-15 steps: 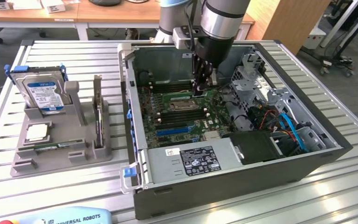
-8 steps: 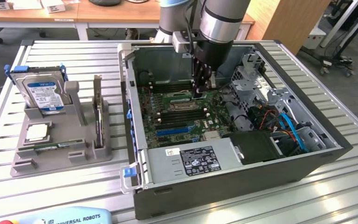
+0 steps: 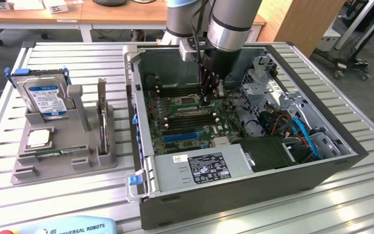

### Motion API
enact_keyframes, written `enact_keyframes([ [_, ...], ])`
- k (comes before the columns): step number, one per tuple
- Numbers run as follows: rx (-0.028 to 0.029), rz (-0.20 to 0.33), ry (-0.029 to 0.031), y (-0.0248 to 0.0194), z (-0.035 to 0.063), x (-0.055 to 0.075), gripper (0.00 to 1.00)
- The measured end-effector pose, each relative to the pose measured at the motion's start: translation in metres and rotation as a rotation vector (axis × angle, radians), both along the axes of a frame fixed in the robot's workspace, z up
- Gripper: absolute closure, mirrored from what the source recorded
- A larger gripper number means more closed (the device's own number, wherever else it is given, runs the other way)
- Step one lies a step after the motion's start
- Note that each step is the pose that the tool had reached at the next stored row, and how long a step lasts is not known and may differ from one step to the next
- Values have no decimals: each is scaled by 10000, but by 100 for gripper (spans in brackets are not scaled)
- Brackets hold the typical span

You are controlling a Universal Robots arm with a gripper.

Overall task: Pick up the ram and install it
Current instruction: 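Insert the ram into the slot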

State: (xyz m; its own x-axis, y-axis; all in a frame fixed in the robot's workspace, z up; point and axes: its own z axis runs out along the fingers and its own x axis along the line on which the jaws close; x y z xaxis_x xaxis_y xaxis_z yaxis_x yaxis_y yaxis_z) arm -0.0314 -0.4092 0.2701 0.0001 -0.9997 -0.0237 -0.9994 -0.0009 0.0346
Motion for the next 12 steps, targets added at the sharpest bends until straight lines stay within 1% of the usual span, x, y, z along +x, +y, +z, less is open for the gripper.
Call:
enact_keyframes([
  [5, 1, -1, -1, -2, -2, 0, 89],
  [10, 2, 1, -1, -3, -46, -1, 89],
  [12, 0, 1, 0, -3, -46, -1, 89],
])
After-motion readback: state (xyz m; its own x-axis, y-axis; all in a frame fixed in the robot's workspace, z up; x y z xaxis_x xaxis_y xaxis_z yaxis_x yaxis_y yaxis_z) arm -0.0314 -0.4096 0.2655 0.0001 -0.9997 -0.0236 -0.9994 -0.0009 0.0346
